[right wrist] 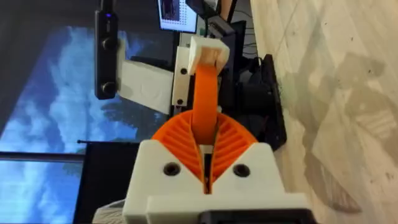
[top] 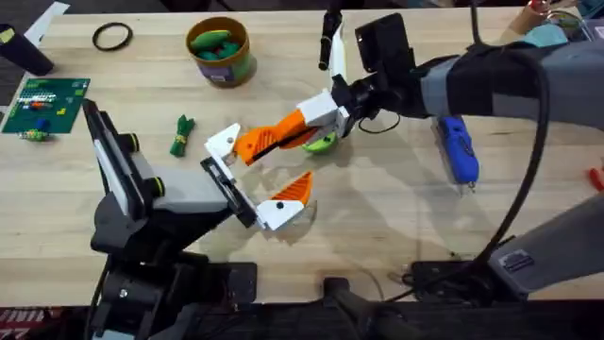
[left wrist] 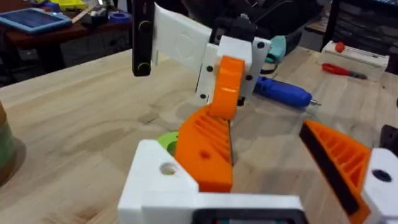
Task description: Pick up the gripper from the table and insert it into the empty holder that is missing its gripper. Then pick up a screw, insert it into the mounting hole, and use the screwdriver to tighten it. Finally, clean up the table by picking up the vegetable and placing it into the bucket.
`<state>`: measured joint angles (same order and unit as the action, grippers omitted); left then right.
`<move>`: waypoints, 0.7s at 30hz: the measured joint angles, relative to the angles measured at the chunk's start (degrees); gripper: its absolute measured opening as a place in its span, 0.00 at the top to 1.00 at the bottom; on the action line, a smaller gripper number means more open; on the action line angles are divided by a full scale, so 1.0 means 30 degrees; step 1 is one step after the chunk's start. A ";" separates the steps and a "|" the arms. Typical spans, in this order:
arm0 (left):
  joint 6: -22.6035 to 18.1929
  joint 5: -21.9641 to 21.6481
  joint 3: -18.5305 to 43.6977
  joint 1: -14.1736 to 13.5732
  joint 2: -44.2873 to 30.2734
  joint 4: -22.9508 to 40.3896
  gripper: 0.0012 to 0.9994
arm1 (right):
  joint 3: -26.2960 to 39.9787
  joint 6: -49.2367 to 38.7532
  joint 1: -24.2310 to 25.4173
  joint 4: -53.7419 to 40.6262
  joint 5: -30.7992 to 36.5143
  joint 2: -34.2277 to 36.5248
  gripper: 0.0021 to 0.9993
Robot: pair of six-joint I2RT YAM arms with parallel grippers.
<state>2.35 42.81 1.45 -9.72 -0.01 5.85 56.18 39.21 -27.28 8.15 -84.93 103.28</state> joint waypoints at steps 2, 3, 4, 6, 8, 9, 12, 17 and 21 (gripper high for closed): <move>0.0004 -0.0058 0.0000 0.0000 0.0000 0.0002 0.01 | 0.0000 0.0302 -0.0137 0.0091 -0.0006 0.0104 0.99; 0.0017 -0.0070 0.0000 0.0002 0.0000 0.0009 0.01 | 0.0000 0.0406 -0.0221 0.0181 -0.0041 0.0239 0.99; 0.0027 -0.0062 0.0000 0.0005 0.0000 0.0020 0.01 | 0.0000 0.0491 -0.0295 0.0302 -0.0118 0.0422 0.99; 0.0083 0.0003 0.0000 0.0000 0.0000 0.0041 0.01 | 0.0002 0.0691 -0.0389 0.0693 -0.0353 0.0807 0.99; 0.0139 0.0085 0.0000 0.0000 0.0000 0.0058 0.01 | 0.0007 0.0854 -0.0403 0.1023 -0.0571 0.1065 0.99; 0.0162 0.0116 0.0000 0.0000 0.0000 0.0058 0.01 | 0.0007 0.0972 -0.0403 0.1237 -0.0630 0.1132 0.99; 0.0160 0.0249 0.0000 0.0000 0.0000 0.0058 0.01 | 0.0011 0.1473 -0.0403 0.1913 -0.0668 0.1154 0.99; 0.0153 0.0374 0.0000 0.0000 0.0000 0.0066 0.01 | 0.0228 0.2130 -0.0447 0.2032 -0.0615 0.1154 0.99; 0.0146 0.0347 0.0000 0.0007 0.0000 0.0058 0.01 | 0.0364 0.2492 -0.0522 0.2067 -0.0498 0.1154 0.99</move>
<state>2.79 43.86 1.45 -9.69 -0.01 6.02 57.28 46.68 -28.85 14.35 -86.42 106.74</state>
